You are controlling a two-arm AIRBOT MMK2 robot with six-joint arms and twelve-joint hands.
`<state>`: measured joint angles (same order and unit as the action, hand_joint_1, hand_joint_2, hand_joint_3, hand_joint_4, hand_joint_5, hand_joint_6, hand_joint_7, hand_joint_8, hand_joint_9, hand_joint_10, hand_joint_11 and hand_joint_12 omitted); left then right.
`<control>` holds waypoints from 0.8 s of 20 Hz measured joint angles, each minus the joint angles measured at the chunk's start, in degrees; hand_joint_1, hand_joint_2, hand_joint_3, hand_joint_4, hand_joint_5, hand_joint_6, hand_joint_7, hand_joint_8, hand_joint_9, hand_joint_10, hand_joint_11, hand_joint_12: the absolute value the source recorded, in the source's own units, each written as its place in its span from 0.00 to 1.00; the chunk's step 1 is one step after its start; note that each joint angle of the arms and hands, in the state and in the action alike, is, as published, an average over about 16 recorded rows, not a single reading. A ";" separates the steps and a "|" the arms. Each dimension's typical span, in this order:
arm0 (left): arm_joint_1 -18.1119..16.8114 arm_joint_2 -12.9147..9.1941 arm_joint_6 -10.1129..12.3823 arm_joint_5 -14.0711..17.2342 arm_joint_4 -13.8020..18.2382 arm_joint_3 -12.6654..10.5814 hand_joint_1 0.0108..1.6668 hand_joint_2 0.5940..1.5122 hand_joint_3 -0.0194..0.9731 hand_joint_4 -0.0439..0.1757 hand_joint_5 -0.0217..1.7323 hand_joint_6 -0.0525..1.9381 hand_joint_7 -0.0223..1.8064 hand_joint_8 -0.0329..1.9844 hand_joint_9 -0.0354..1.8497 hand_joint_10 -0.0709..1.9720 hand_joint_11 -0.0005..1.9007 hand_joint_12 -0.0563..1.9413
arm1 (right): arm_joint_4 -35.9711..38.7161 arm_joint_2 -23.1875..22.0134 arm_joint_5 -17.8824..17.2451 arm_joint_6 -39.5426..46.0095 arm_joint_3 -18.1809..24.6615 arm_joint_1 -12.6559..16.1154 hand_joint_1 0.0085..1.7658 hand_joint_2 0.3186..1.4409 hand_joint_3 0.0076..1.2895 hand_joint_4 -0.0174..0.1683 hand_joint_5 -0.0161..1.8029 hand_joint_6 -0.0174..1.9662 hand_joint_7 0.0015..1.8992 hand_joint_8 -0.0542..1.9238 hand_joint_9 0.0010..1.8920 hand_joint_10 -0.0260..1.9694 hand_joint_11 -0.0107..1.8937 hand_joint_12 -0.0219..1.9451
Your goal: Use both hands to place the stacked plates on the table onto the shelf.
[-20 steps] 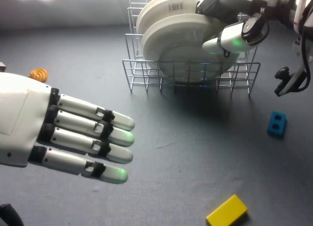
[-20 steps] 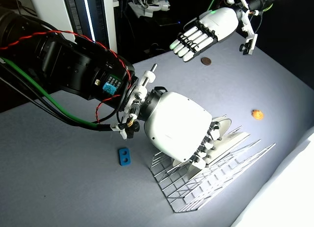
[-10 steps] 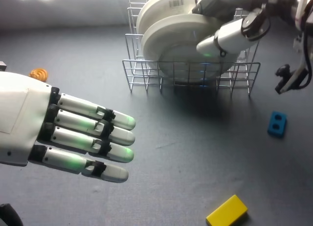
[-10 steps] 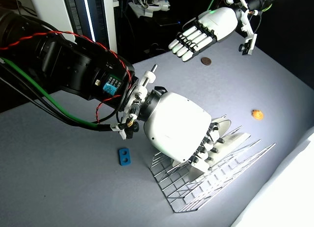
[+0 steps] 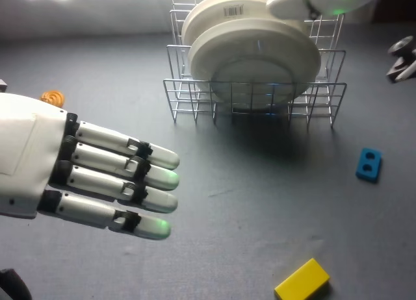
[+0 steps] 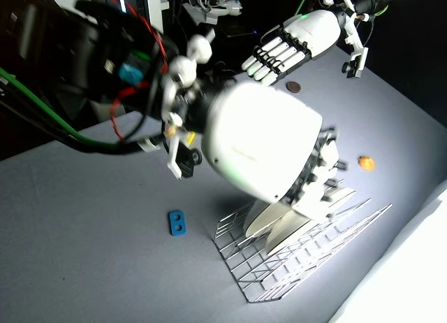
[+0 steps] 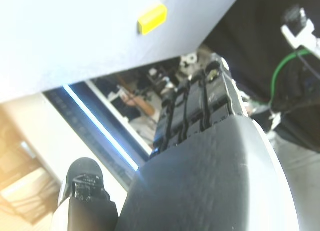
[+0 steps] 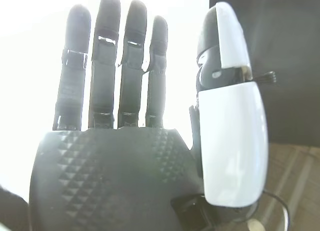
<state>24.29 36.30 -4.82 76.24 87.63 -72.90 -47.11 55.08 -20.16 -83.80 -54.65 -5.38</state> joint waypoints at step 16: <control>-0.01 -0.03 -0.08 0.39 -0.66 0.09 0.04 0.69 0.03 0.33 0.61 0.59 0.63 0.64 0.59 0.65 0.50 0.75 | 12.04 -13.53 0.07 1.50 11.03 -1.57 0.17 0.61 0.01 0.09 0.62 0.61 0.61 0.63 0.60 0.69 0.54 0.87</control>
<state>24.27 36.27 -4.90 76.63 86.98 -72.82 -35.07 41.56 -20.09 -82.30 -43.61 -6.95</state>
